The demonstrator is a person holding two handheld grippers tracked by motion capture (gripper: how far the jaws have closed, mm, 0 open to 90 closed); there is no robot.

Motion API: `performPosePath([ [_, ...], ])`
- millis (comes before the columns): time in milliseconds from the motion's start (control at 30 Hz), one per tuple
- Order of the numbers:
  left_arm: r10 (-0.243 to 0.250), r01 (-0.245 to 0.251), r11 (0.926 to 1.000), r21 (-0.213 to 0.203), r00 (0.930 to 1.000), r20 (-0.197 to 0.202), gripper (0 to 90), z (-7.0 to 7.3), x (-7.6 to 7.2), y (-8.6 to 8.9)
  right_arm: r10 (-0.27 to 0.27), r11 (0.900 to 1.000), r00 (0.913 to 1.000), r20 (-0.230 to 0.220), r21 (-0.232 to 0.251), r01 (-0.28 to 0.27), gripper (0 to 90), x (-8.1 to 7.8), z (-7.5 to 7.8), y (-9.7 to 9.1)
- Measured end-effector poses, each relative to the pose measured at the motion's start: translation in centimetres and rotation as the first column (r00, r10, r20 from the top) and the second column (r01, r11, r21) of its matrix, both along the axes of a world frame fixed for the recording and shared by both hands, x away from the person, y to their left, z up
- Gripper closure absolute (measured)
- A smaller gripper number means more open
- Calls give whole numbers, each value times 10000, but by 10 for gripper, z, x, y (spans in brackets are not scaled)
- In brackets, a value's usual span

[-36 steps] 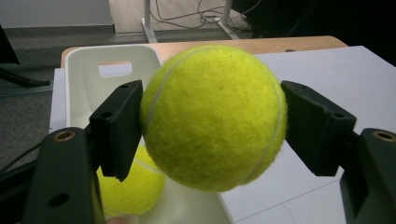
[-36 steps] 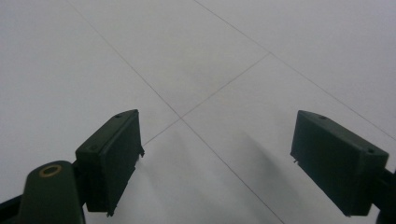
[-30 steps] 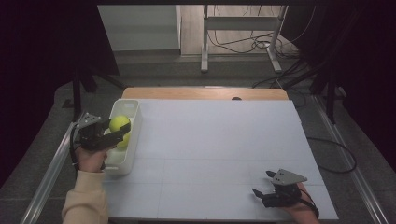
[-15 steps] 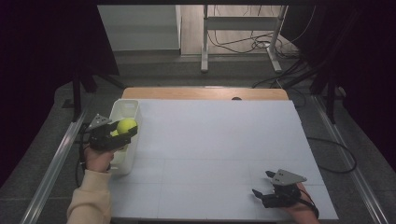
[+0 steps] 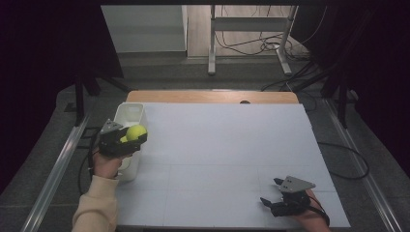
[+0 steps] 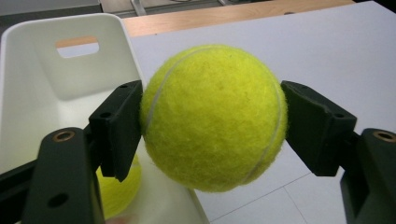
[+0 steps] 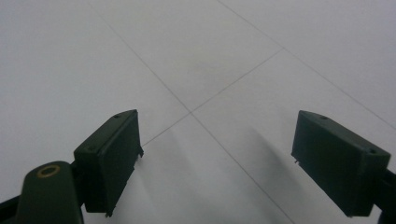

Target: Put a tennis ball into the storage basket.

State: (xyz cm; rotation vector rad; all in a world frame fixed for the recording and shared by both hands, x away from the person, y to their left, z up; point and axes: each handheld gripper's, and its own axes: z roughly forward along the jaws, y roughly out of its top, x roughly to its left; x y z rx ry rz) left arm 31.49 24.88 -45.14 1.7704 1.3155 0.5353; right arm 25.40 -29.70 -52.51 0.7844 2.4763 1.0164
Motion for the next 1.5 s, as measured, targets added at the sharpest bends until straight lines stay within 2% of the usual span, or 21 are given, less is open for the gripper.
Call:
performPosePath([
  [133, -103, 103, 9999, 31, 9999, -56, 256, -1, 1, -2, 181, 9995, 9998, 4, -264, -181, 154, 0, -2, 2],
  [567, -251, 258, 9994, 210, 9992, -318, 254, -7, 5, -9, 159, 9997, 9999, -9, -193, -159, 154, 0, -1, 1],
  [867, -411, 418, 9988, 240, 9987, -295, 254, -6, 4, -12, 171, 9996, 9999, -5, -246, -171, 155, 0, -2, 2],
  [967, -233, 239, 9992, 332, 9995, -198, 256, -2, 2, -7, 149, 9996, 9999, 22, -256, -148, 155, 0, -1, 2],
  [1200, 224, -224, 9997, -9, 9997, -4, 259, 5, -4, 12, 82, 9997, 10000, 23, -220, -82, 155, 0, -1, 1],
  [1500, 470, -469, 9989, -97, 9989, 68, 259, 6, -8, 22, 40, 9998, 10000, 46, -207, -39, 155, 0, -1, 1],
])
